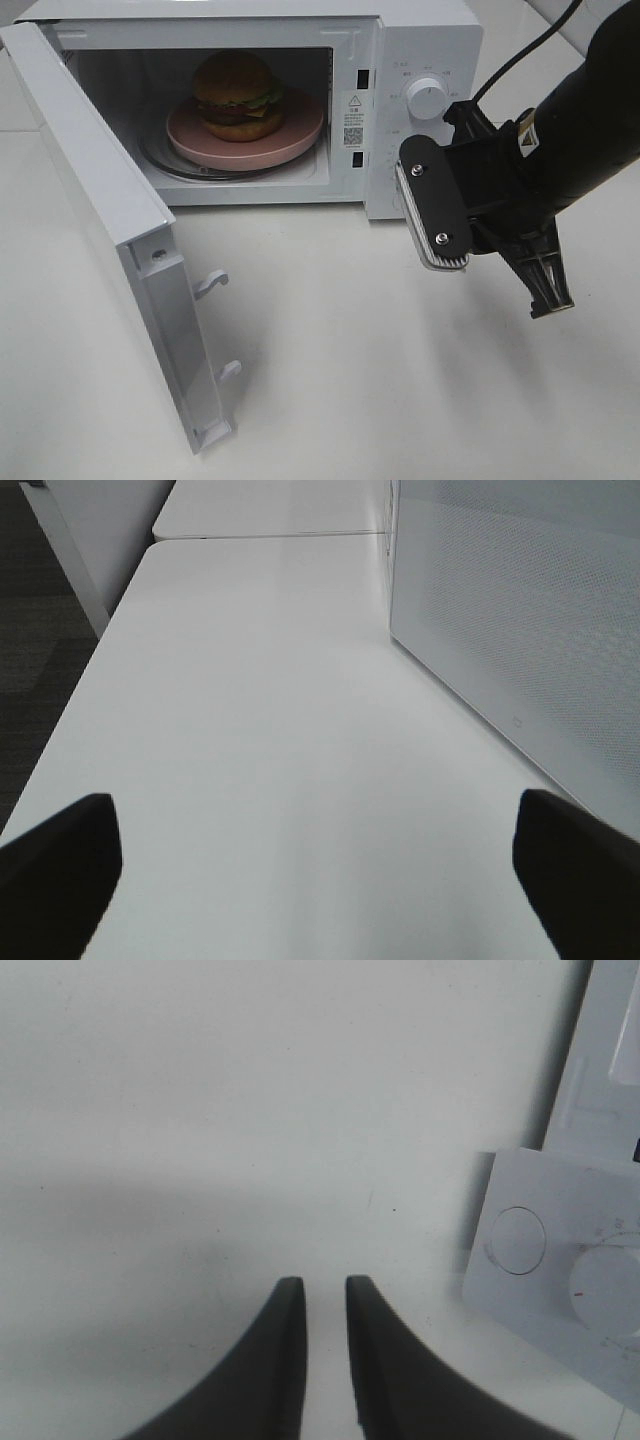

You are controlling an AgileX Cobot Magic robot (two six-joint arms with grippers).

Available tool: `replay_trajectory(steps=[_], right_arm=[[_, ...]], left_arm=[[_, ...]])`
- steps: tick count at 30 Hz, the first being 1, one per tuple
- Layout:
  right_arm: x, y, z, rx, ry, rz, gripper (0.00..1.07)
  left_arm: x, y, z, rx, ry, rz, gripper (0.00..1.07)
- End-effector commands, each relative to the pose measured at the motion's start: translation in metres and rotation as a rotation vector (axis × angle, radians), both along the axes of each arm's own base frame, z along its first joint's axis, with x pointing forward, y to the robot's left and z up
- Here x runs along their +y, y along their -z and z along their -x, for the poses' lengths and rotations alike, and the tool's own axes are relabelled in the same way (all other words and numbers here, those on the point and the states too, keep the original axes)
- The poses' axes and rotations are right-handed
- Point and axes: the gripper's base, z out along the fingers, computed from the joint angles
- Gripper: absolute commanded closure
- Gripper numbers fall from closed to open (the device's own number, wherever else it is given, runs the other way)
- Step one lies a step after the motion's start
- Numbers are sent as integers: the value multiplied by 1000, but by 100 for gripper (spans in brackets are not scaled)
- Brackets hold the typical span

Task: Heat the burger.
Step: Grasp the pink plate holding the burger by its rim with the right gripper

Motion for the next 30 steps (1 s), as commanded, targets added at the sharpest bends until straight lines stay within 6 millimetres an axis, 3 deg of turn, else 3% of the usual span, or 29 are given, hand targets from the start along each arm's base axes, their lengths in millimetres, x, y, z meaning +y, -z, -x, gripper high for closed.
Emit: replay_trajectory(steps=[1,2,4,5,6,7,9,12,30], right_arm=[[0,-4,-2,-30,-11,-8,82],[0,-6,-3,-41,-14,-10,71],[0,-6,-4,-44,-15,-10,66],[0,-7,-5,-51,-20,-5,51],[0,-7,-5,-55,-20,-4,45],[0,-7,-5,-55,-20,-4,45],[2,-10,-7,-70,15,-42,19],[5,-15,-11,-83,31,-63,14],[61,-25,-43,-208,-91,16,18]], left_arm=[[-1,0,2,-26,2,10,7],[-1,0,2,-26,2,10,7],[-1,0,2,-26,2,10,7],[-1,0,2,-26,2,10,7],[-1,0,2,-26,2,10,7],[-1,0,2,-26,2,10,7],[-1,0,2,-26,2,10,7],[-1,0,2,-26,2,10,7],[-1,0,2,-26,2,10,7]])
